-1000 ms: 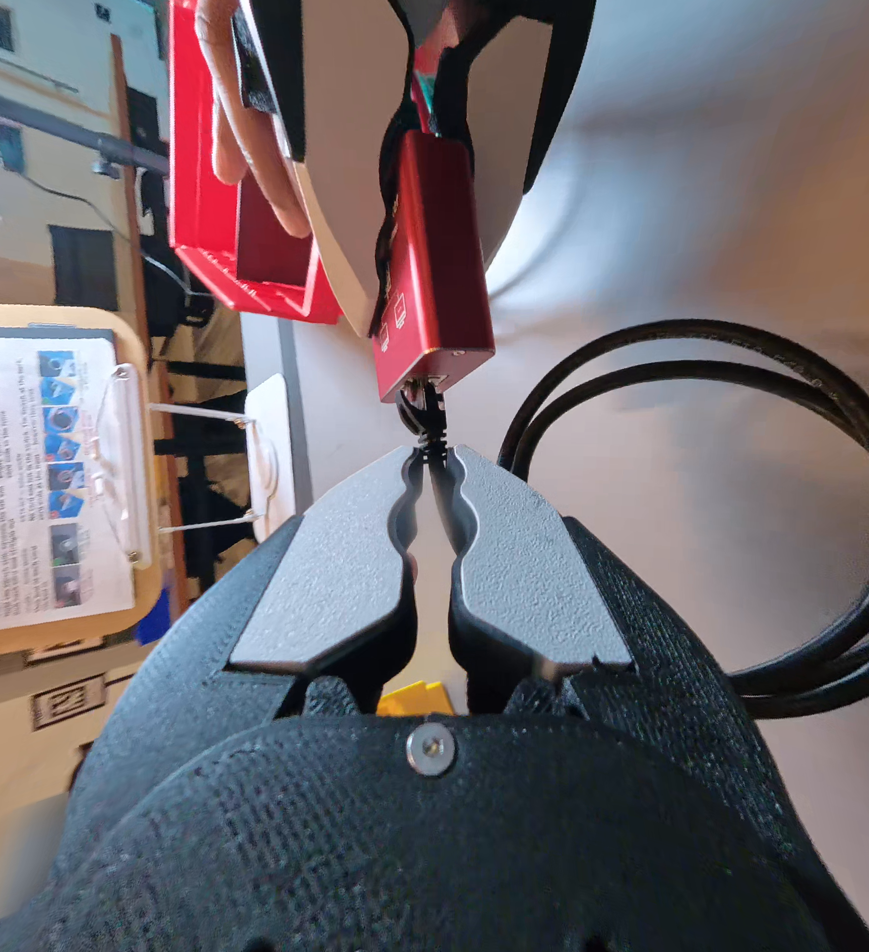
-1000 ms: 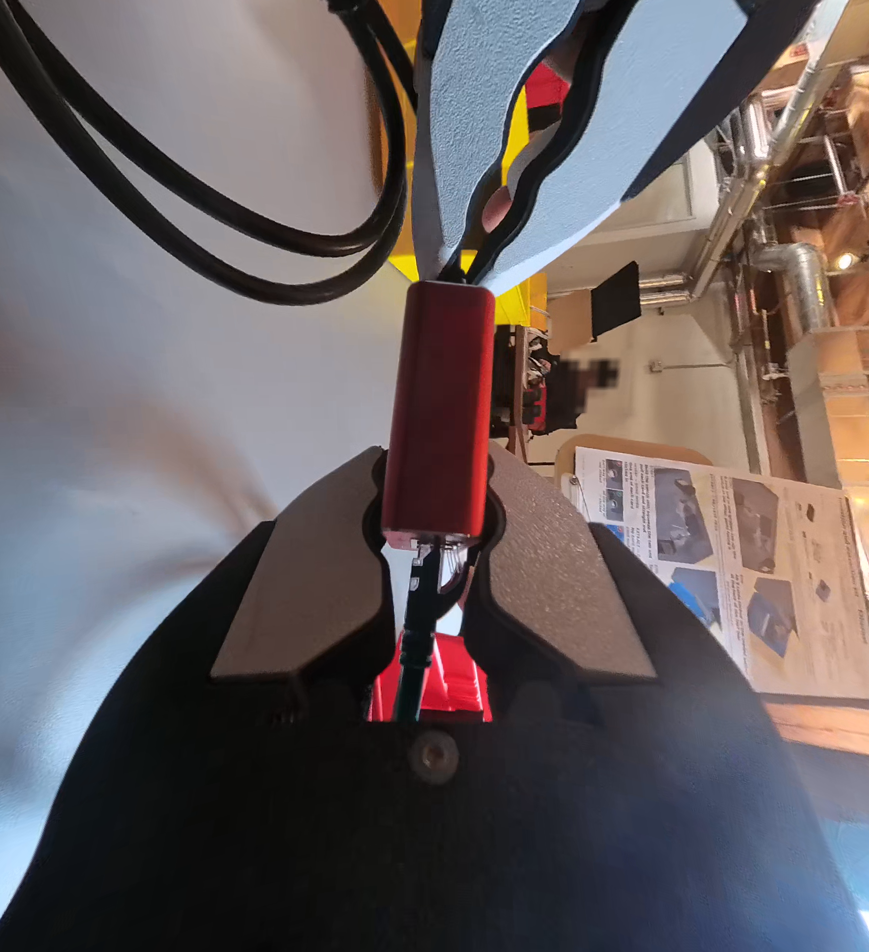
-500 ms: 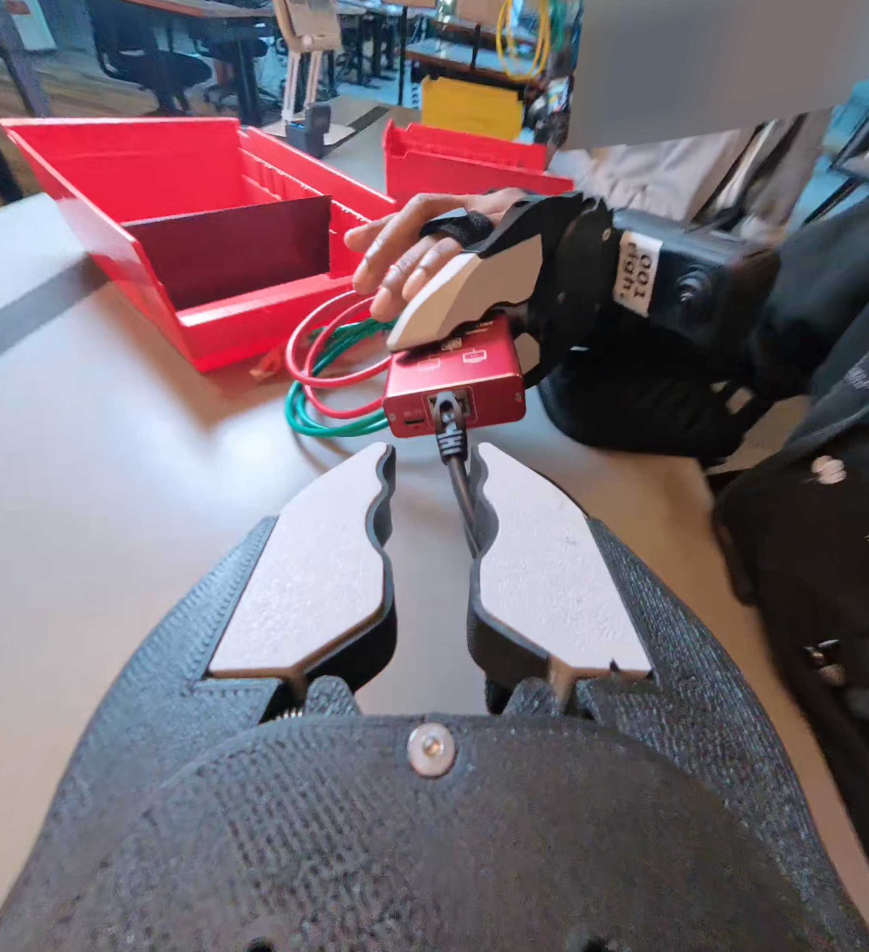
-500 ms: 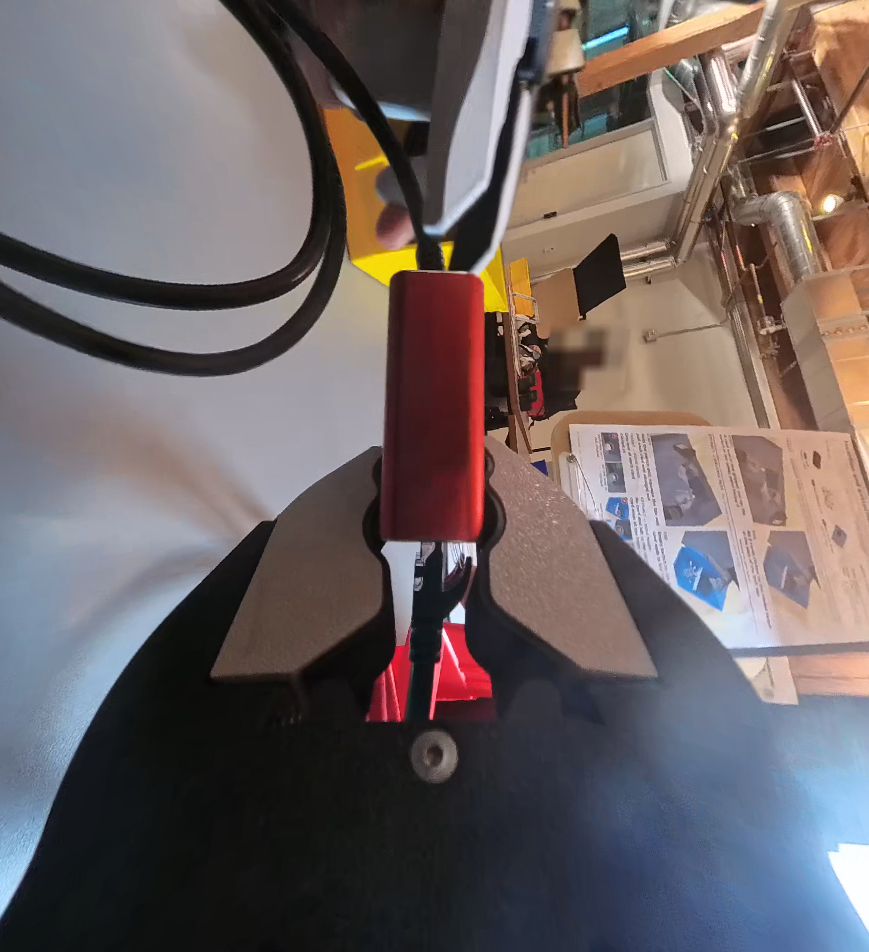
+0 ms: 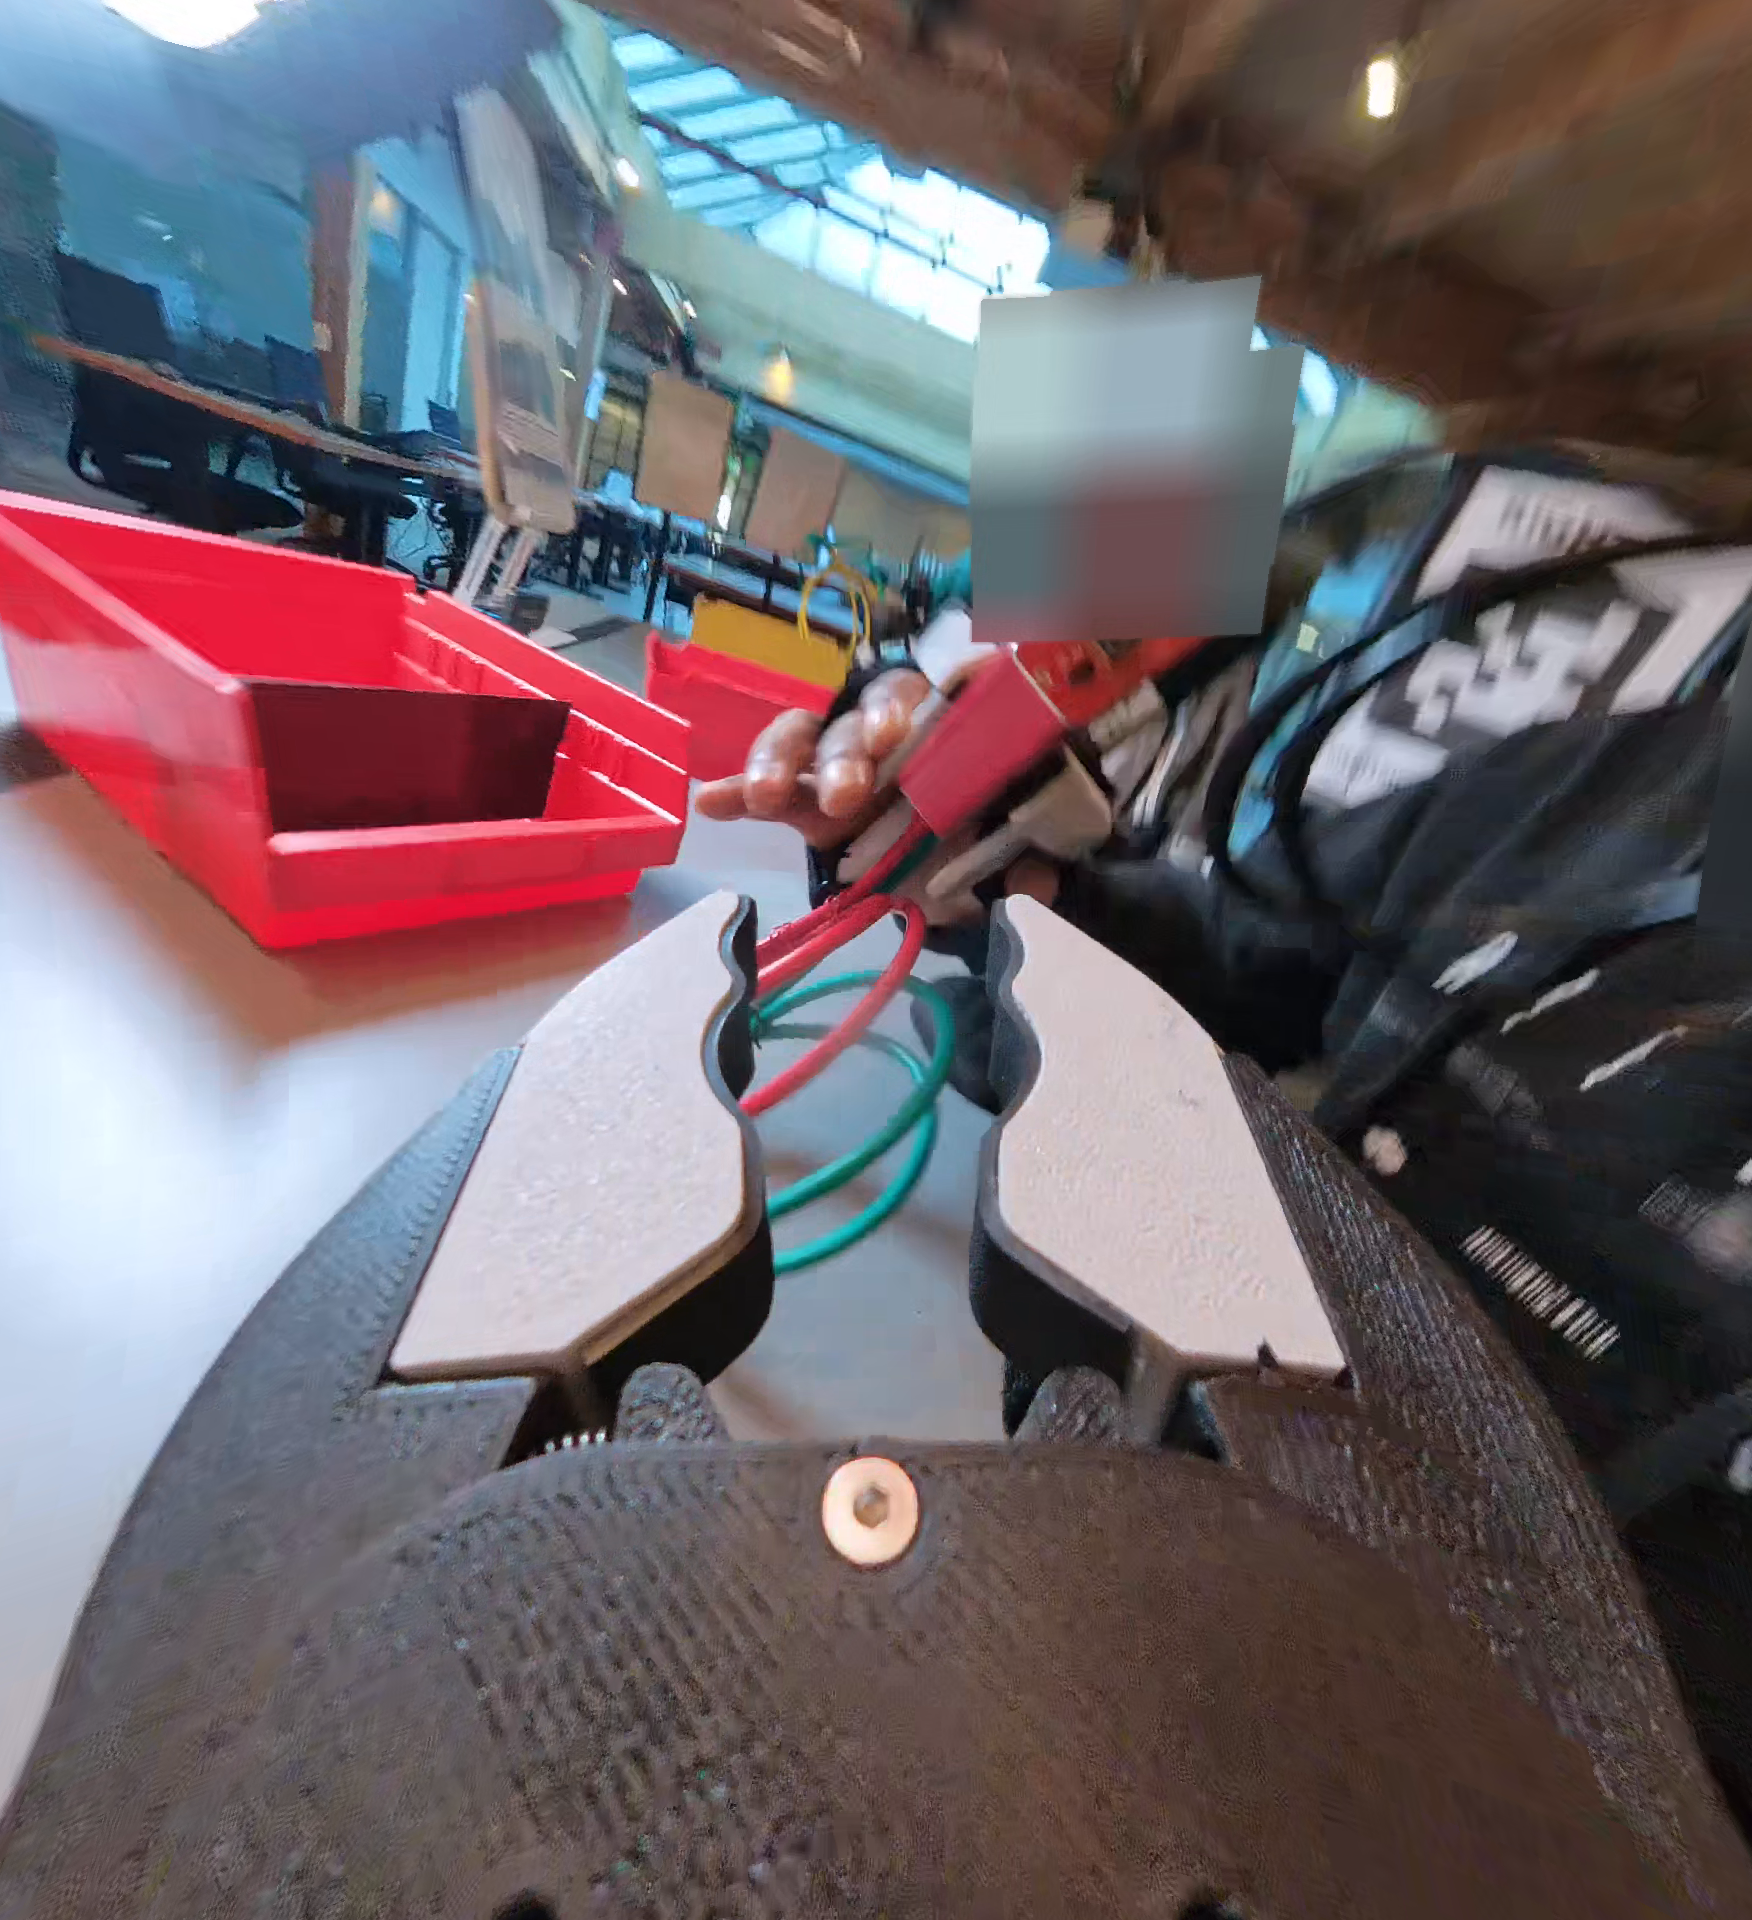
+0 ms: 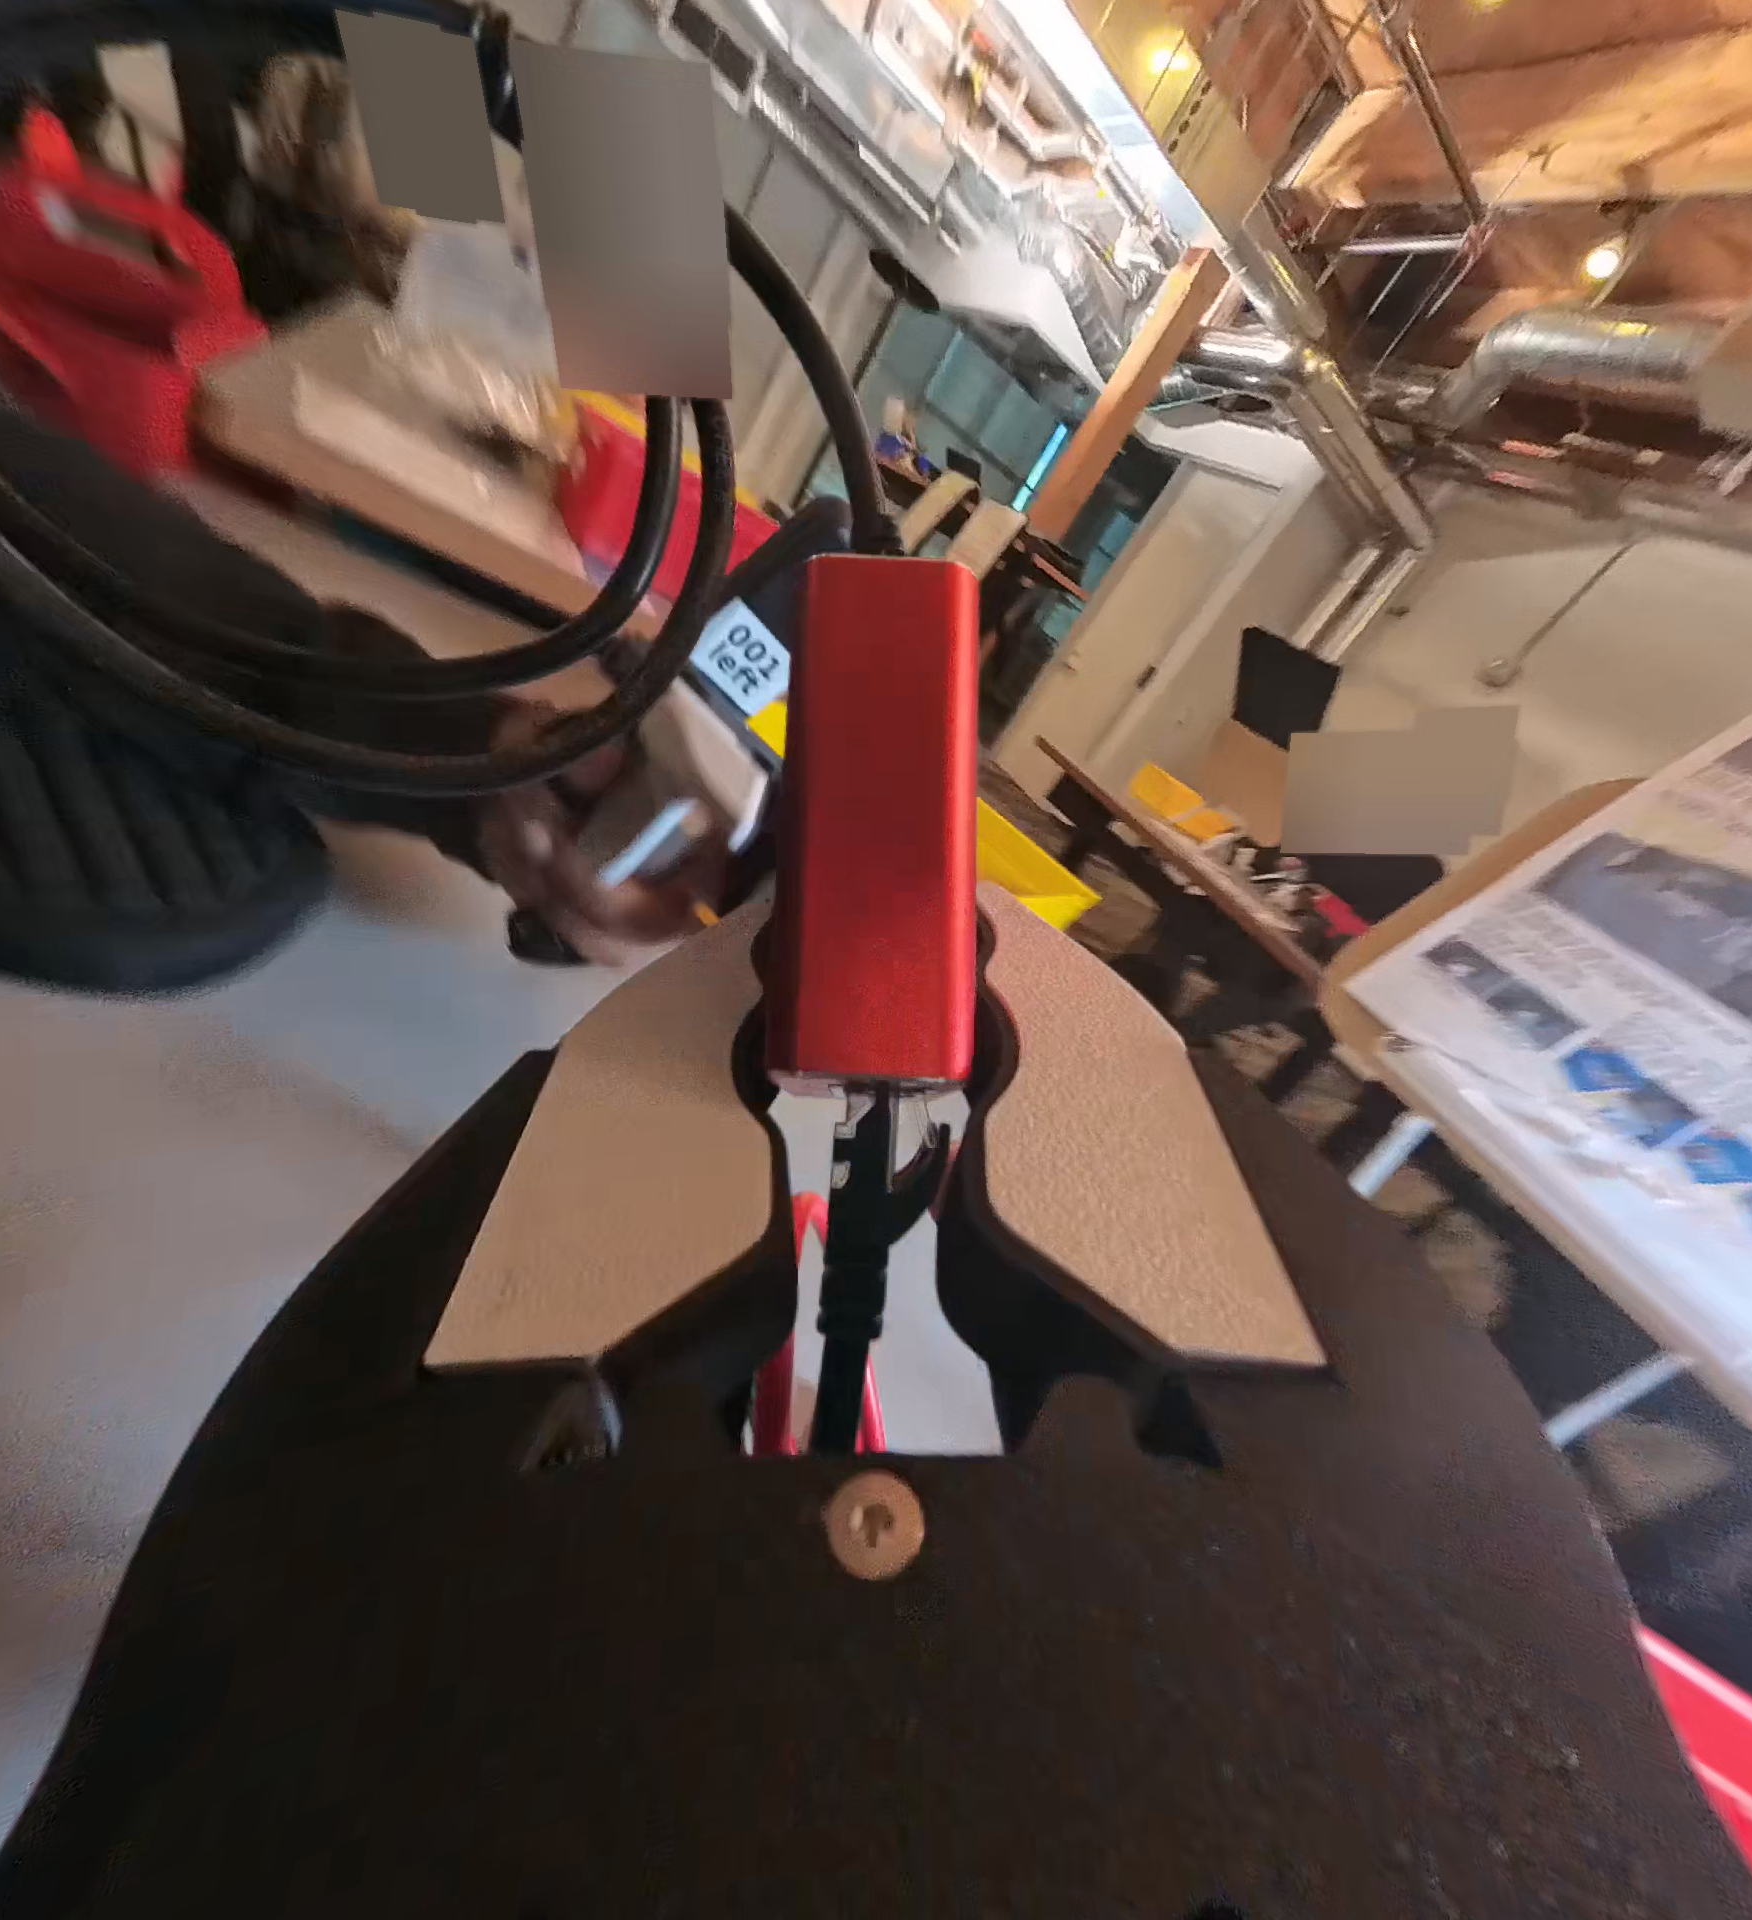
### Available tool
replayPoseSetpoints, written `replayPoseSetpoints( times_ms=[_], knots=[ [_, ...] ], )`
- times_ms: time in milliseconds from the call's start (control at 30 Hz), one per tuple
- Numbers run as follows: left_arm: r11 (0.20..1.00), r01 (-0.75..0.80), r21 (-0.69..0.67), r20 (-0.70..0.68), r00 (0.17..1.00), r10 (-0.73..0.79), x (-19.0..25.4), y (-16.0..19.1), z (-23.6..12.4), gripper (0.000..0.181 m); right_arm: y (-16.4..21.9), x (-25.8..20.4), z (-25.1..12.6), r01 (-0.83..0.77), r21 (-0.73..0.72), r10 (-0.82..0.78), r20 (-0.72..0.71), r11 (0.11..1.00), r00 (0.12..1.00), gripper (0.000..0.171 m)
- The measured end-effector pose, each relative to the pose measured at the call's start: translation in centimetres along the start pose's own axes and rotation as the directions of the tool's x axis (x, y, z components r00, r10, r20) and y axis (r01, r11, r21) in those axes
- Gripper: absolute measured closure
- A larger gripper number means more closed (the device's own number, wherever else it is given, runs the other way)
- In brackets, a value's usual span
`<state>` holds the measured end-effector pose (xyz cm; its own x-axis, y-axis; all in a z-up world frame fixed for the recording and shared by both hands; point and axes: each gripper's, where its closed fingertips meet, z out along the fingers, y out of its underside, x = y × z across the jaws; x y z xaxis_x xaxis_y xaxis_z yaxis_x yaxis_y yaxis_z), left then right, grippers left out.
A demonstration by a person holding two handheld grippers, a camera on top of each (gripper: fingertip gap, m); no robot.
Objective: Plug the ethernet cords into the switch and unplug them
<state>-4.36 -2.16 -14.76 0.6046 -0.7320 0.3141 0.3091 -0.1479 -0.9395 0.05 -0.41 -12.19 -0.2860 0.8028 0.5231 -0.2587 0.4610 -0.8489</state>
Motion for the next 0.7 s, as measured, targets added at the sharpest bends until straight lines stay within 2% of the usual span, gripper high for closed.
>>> replayPoseSetpoints(
  times_ms=[67, 133, 233, 333, 433, 600, 700],
  knots=[
    [0.991, -0.121, -0.057, -0.034, 0.992, 0.119, 2.3, 0.4, 2.2, 0.132, -1.0, -0.5, 0.7, -0.127, 0.032, 0.126, 0.028, 0.991, 0.992, 0.142],
    [0.984, -0.177, -0.022, -0.024, 0.984, 0.176, 3.6, -0.7, 3.6, 0.134, -1.7, -1.0, 1.4, -0.232, 0.046, 0.229, 0.056, 0.972, 0.972, 0.142],
    [0.980, -0.188, 0.063, 0.014, 0.982, 0.188, 4.0, -2.5, 3.5, 0.153, -1.3, -1.5, 2.2, -0.343, -0.009, 0.343, 0.064, 0.939, 0.937, 0.142],
    [0.986, -0.163, 0.028, 0.012, 0.987, 0.162, 3.8, -1.8, 3.0, 0.154, -0.3, -2.4, 2.5, -0.411, -0.110, 0.421, 0.100, 0.905, 0.901, 0.142],
    [0.992, -0.127, -0.015, 0.032, 0.991, 0.127, 3.4, -1.3, 2.8, 0.154, 0.4, -2.6, 2.5, -0.433, -0.166, 0.454, 0.115, 0.886, 0.884, 0.142],
    [0.985, -0.155, -0.078, 0.122, 0.979, 0.163, 2.3, -1.5, 1.8, 0.154, 0.0, -0.1, 0.9, -0.385, -0.204, 0.408, 0.087, 0.900, 0.909, 0.125],
    [0.982, -0.145, -0.122, 0.174, 0.971, 0.165, 1.8, -1.3, 1.7, 0.155, 0.1, 0.1, -0.2, -0.270, -0.357, 0.335, 0.134, 0.894, 0.933, 0.117]
  ],
)
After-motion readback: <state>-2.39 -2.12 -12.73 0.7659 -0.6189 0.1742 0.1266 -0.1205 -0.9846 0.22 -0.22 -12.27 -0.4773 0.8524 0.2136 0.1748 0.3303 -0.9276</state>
